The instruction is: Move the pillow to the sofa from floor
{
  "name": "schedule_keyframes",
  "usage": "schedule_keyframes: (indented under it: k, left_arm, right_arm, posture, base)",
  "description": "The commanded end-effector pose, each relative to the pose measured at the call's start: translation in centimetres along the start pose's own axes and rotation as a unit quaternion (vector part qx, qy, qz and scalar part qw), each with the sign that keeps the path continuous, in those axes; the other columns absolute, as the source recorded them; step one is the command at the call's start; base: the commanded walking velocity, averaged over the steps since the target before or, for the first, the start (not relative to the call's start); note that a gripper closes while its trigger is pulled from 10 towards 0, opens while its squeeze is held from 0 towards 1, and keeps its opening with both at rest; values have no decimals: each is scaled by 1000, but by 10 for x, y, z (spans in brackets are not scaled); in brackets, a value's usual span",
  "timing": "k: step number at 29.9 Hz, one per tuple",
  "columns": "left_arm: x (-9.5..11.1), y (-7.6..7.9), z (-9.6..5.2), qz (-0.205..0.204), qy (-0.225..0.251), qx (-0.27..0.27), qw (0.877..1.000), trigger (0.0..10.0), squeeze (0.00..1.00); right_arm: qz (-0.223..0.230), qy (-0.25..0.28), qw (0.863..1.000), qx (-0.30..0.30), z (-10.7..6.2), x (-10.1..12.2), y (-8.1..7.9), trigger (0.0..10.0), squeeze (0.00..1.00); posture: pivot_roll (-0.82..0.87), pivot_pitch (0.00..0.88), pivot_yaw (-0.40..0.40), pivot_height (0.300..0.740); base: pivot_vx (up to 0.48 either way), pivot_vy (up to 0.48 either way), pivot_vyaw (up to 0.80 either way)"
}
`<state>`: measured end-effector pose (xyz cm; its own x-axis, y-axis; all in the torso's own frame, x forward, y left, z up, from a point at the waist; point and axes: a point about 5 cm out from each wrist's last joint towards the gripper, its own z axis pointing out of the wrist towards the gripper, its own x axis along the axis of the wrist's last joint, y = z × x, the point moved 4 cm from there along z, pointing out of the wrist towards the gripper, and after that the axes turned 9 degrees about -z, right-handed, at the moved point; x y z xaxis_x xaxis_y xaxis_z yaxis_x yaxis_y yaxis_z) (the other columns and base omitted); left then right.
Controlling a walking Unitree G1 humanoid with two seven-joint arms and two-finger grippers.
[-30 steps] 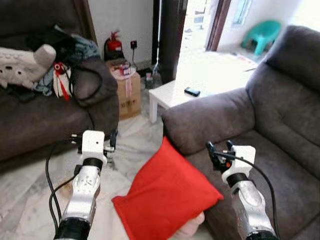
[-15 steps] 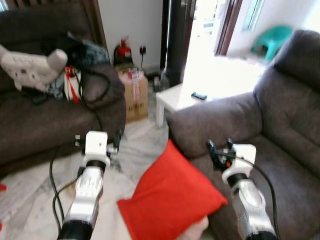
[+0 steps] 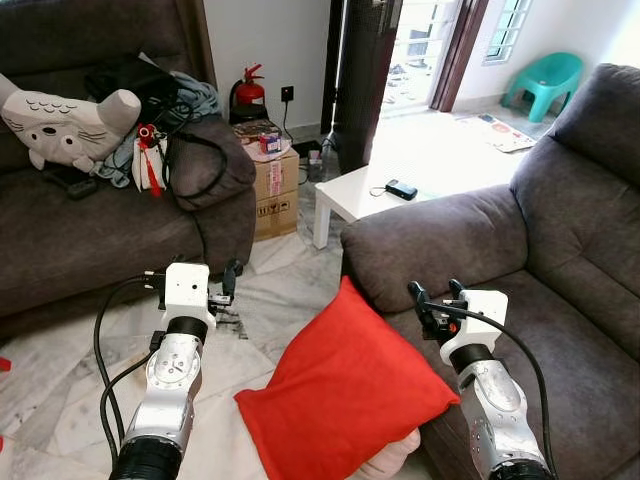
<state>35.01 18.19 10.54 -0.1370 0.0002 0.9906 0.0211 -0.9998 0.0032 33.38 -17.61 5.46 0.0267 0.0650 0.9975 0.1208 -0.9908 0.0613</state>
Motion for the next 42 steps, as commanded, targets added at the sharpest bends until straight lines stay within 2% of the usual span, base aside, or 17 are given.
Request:
schedule_keyframes:
  k: [1,33,42]
  left_arm:
    - [3,4,1,-6,7,-7,1000,10000,0]
    - [1,6,1,-14,2,-16,1000,10000,0]
    - [-6,18,0,-23,-20,-46,998,10000,0]
  right_arm:
    - [2,6,1000,-2,1,5,2,10000,0]
    - [8,6,1000,-4,3,6,3,10000,0]
    - [9,3,1000,-6,3,4,3,10000,0]
  posture:
    - [-3,0,-64,732]
    - [0,0,-64,732]
    - [2,0,-65,732]
  base:
    - [251,0,0]
    - [278,0,0]
    - [0,0,0]
